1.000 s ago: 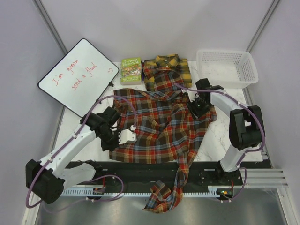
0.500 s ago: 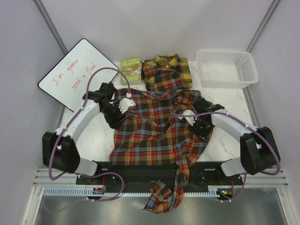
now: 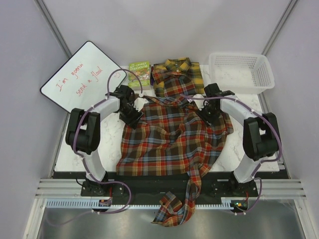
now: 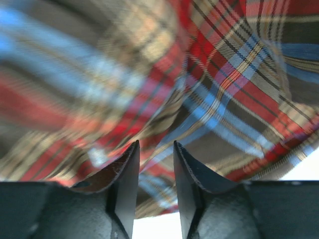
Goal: Fold and stack the long sleeve shirts
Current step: Flatten the shirt out
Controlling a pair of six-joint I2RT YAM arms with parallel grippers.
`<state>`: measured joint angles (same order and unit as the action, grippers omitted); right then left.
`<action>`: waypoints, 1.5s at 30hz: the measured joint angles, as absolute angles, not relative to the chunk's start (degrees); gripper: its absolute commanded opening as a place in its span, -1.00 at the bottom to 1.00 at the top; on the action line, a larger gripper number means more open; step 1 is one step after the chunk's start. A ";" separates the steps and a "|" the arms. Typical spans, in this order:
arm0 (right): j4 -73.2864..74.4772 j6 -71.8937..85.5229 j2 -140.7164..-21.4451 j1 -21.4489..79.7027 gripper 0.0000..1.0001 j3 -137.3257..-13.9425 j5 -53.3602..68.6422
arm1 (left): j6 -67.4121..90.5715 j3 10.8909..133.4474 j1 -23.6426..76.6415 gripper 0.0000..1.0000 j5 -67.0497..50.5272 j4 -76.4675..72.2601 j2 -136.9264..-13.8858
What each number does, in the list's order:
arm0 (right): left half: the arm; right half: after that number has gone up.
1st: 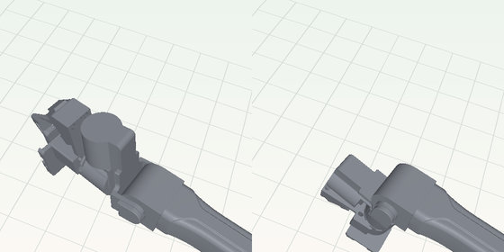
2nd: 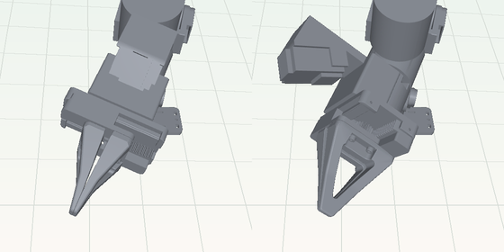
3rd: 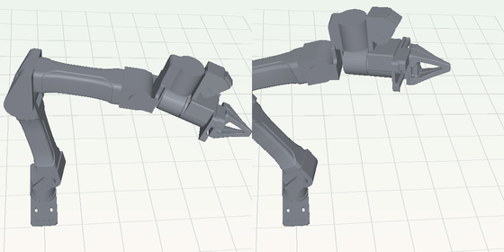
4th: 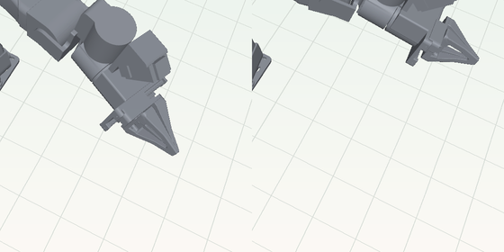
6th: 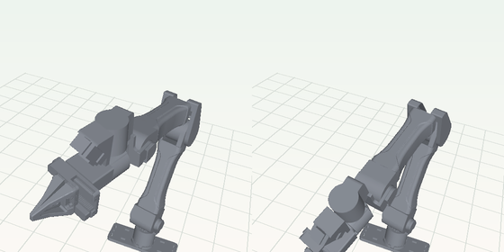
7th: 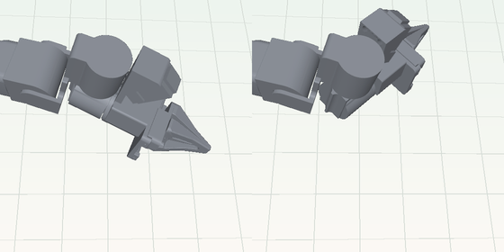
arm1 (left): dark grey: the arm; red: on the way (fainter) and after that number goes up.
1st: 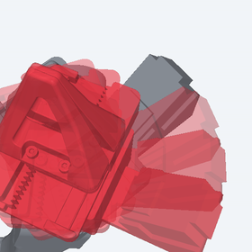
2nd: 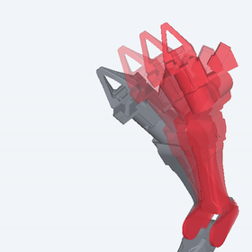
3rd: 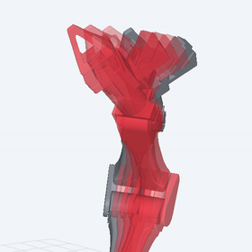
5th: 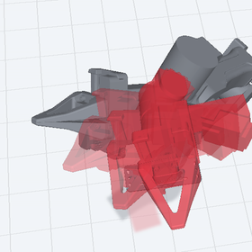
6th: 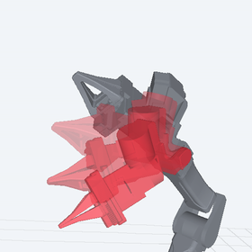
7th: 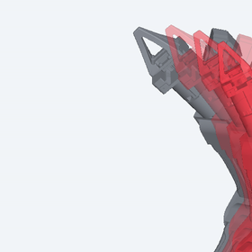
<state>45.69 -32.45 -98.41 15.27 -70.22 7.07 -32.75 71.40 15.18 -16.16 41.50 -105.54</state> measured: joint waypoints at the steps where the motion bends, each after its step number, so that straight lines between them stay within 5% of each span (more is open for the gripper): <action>1: 45.17 -32.69 -99.90 14.90 -0.22 -70.19 6.57 | -32.80 71.16 15.18 0.15 -15.42 41.15 -105.86; 12: 44.49 -38.30 -91.83 14.31 -0.21 -54.11 4.01 | -37.36 50.85 14.83 0.10 -9.89 40.99 -90.37; 17: 54.81 -40.47 -83.61 18.48 0.03 -53.54 7.51 | -40.25 45.93 14.22 0.18 -9.10 47.55 -83.02; 22: 61.12 -38.87 -87.53 18.02 0.24 -72.07 14.15 | -40.88 53.71 11.62 0.33 -13.67 53.08 -81.52; 24: 59.94 -37.01 -92.77 17.32 0.25 -82.83 15.53 | -40.77 57.87 11.20 0.96 -15.84 53.32 -81.47; 25: 58.76 -35.44 -96.25 17.08 0.29 -89.14 15.99 | -40.49 59.94 11.14 0.99 -17.15 53.15 -81.47; 33: 47.24 -26.13 -130.93 16.53 0.54 -131.68 12.14 | -36.64 66.43 9.28 0.99 -25.23 51.79 -81.45; 45: 37.54 -23.11 -139.26 16.45 0.46 -130.52 7.14 | -33.43 71.05 2.57 0.92 -27.29 45.65 -87.59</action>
<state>37.54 -23.11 -139.26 16.45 -130.52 7.14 -33.43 71.05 2.57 -27.29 45.65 -87.59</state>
